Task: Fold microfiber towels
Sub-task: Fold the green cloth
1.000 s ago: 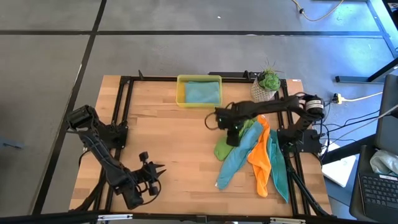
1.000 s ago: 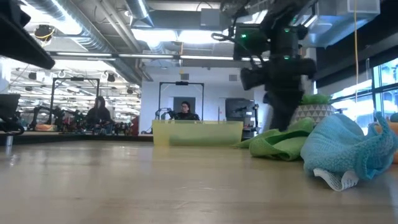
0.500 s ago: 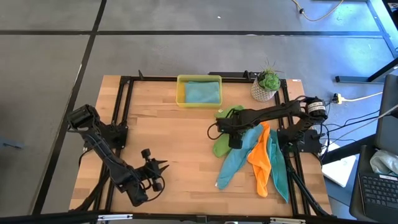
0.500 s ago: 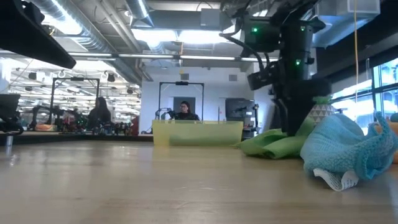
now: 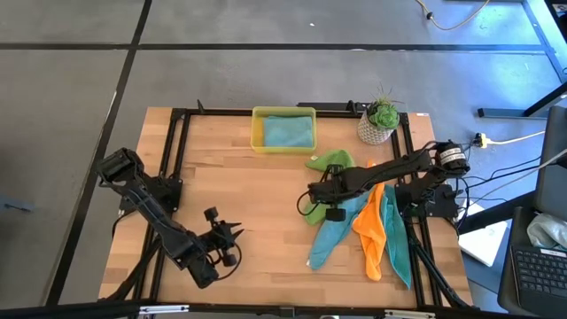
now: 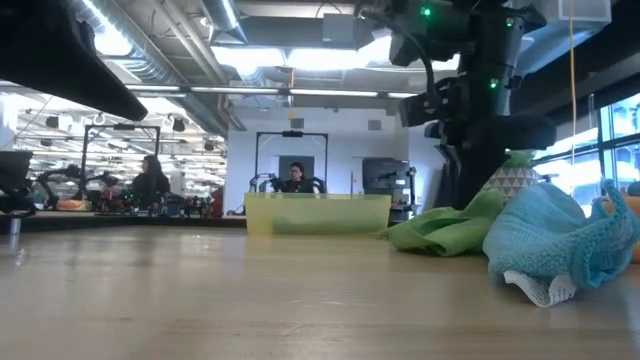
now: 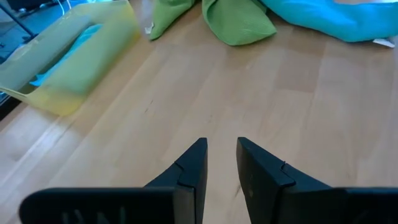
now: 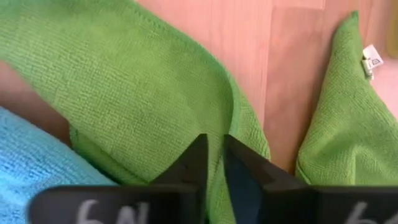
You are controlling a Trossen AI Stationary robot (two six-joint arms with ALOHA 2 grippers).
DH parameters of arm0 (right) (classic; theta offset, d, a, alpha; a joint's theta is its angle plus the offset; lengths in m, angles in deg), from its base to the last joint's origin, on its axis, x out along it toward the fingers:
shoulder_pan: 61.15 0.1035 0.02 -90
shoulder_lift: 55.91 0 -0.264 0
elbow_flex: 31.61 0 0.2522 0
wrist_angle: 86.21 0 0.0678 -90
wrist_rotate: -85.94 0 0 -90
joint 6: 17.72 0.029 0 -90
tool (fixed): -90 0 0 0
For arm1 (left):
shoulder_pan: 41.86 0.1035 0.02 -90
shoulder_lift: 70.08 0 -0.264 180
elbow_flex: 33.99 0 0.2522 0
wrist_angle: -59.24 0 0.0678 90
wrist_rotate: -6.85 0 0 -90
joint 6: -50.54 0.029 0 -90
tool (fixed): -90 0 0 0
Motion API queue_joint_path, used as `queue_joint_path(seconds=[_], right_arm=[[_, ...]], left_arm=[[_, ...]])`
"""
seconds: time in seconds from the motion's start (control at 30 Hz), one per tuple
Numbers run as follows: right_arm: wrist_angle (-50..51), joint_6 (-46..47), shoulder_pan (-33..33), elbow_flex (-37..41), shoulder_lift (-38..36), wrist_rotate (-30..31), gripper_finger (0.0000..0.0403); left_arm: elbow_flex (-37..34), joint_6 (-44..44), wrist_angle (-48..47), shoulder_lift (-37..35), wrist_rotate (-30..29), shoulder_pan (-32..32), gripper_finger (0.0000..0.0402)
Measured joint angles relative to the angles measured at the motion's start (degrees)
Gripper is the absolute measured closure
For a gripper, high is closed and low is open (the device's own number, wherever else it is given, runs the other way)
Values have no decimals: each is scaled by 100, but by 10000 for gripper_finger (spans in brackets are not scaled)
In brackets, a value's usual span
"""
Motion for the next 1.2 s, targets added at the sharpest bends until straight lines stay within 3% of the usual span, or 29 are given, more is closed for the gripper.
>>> queue_joint_path(seconds=[0.27, 0.4, 0.53, 0.77, 0.9, 1.03, 1.2], right_arm=[[-877, -98, -37, 334, -2, 154, 231], [-1165, -121, -143, 686, -2, 486, 208], [-1240, -185, -162, 787, -2, 734, 244], [-1362, -686, -49, 583, -2, 750, 389], [-1531, -679, 24, 485, -2, 562, 393], [-1520, -671, 224, 324, -2, 552, 398], [-1669, -1062, 484, -223, -2, 1207, 400]], left_arm=[[0, -21, 137, 0, 11, -99, 324], [0, -14, 129, 0, 11, -110, 324], [0, 180, 110, 0, -1, -72, 324], [0, 333, 216, 1, -473, 315, 324], [0, 959, 574, 1, -303, 738, 322], [0, 2229, 1588, 2, 150, 1169, 315], [0, 3711, 2786, -1, 1104, 1732, 299]])
